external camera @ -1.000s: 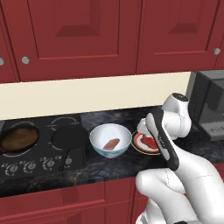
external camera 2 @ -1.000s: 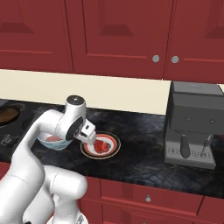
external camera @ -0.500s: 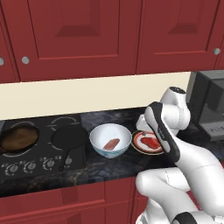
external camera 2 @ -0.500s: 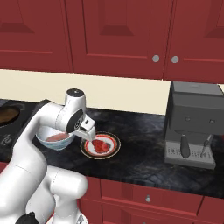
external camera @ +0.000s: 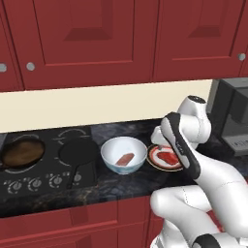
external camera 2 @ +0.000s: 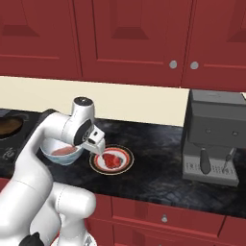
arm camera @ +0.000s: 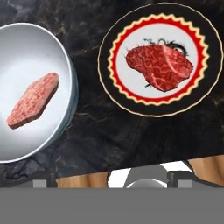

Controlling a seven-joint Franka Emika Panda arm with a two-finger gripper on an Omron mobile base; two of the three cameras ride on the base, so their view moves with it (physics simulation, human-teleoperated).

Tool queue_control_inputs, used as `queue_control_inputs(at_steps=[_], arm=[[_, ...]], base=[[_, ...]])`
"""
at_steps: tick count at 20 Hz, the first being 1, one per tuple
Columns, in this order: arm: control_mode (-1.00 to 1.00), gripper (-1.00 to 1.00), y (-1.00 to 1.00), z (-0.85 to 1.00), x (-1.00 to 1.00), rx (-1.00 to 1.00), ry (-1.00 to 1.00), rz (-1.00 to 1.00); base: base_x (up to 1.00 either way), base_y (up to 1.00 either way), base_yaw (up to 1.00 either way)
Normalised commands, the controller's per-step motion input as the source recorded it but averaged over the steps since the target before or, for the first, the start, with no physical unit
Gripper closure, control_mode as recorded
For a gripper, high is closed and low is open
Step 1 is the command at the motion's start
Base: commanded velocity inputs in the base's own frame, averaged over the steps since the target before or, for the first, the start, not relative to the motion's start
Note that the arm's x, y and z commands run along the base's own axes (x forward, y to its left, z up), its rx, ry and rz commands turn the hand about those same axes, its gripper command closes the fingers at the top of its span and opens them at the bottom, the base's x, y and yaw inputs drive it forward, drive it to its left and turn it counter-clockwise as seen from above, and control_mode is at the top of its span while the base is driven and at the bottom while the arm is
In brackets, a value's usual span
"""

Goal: Place one of the steaks on the plate and the other in the bowl. Then place the bowl in the fridge.

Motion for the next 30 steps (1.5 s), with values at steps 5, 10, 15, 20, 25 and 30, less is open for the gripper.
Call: queue_control_inputs(at_steps=[5, 10, 15, 20, 25, 30], arm=[[1.00, -1.00, 0.00, 0.00, 0.00, 0.00, 0.00, 0.00], [1.00, -1.00, 0.00, 0.00, 0.00, 0.00, 0.00, 0.00], [1.00, -1.00, 0.00, 0.00, 0.00, 0.00, 0.00, 0.00], [1.00, -1.00, 0.00, 0.00, 0.00, 0.00, 0.00, 0.00], [1.00, -1.00, 0.00, 0.00, 0.00, 0.00, 0.00, 0.00], [1.00, -1.00, 0.00, 0.00, 0.00, 0.00, 0.00, 0.00]], base=[[0.00, 0.94, 0.59], [0.00, 0.85, 0.88], [0.04, 0.89, 0.83], [0.22, 0.95, 0.70], [0.55, 1.00, -0.06], [0.54, 1.00, -0.33]])
